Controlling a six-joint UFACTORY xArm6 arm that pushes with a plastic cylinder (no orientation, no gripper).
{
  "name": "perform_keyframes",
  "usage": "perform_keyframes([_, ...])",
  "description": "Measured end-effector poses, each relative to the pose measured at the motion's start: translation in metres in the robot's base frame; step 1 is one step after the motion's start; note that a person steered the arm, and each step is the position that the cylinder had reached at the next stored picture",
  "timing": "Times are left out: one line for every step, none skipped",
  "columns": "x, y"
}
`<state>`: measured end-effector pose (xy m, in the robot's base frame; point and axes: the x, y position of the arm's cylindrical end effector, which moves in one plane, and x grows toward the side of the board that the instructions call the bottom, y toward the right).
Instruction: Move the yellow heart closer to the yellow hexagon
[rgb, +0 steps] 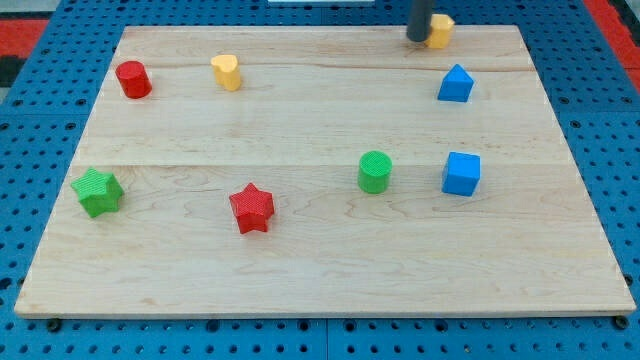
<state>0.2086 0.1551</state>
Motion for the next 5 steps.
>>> perform_keyframes([0.005,-0.016])
perform_keyframes([0.023,-0.119])
perform_keyframes([0.081,-0.165])
perform_keyframes([0.128,-0.147])
perform_keyframes([0.160,-0.206])
